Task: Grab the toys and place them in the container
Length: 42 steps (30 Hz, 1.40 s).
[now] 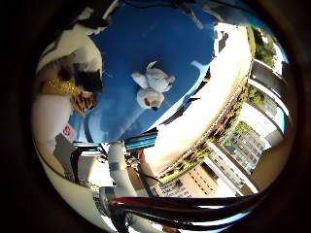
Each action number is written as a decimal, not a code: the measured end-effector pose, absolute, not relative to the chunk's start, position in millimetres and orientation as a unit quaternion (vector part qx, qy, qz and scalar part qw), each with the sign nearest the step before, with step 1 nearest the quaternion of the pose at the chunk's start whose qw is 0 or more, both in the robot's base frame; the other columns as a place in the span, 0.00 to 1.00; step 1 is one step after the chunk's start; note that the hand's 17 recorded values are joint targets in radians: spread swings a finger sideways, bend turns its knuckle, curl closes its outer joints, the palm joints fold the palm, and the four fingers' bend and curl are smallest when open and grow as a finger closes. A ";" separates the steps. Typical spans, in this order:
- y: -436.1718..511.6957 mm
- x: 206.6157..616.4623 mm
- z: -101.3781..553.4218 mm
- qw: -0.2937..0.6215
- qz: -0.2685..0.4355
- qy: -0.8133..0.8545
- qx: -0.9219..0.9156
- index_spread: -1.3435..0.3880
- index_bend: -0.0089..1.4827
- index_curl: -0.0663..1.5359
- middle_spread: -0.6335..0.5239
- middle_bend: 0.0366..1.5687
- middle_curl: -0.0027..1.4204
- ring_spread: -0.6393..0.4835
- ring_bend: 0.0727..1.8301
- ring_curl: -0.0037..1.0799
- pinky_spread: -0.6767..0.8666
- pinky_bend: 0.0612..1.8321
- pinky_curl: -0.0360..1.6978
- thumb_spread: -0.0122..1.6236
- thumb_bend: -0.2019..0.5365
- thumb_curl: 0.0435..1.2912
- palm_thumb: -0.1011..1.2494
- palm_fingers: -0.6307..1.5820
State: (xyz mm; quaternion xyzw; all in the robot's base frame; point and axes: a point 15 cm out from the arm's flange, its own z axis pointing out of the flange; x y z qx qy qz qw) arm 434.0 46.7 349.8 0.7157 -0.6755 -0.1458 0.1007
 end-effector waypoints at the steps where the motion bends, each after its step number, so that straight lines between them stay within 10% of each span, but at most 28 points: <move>1: 59.9 430.2 361.1 0.093 -0.136 -0.666 0.728 0.39 0.59 0.58 0.44 0.86 0.67 0.50 0.83 0.71 0.56 0.86 0.40 0.72 0.26 0.53 0.79 0.64; 11: 192.6 424.4 408.0 0.005 -0.051 -0.589 0.807 0.37 0.55 0.71 0.44 0.89 0.67 0.50 0.86 0.71 0.55 0.89 0.43 0.73 0.26 0.57 0.80 0.63; 26: 337.9 536.0 331.0 -0.148 0.023 -0.580 0.801 0.36 0.52 0.82 0.46 0.86 0.62 0.53 0.82 0.66 0.56 0.83 0.44 0.69 0.21 0.57 0.66 0.65; 30: 327.8 551.9 291.6 -0.128 0.017 -0.589 0.798 0.39 0.41 0.76 0.48 0.72 0.54 0.63 0.75 0.60 0.60 0.78 0.43 0.69 0.21 0.53 0.60 0.56; 35: 309.2 563.0 268.7 -0.111 0.015 -0.579 0.808 0.46 0.20 0.63 0.52 0.33 0.38 0.73 0.57 0.48 0.66 0.74 0.40 0.68 0.21 0.47 0.55 0.18; 42: 274.1 579.5 276.4 -0.113 0.028 -0.545 0.830 0.49 0.07 0.43 0.61 0.11 0.27 0.81 0.34 0.30 0.72 0.64 0.31 0.68 0.21 0.39 0.51 0.21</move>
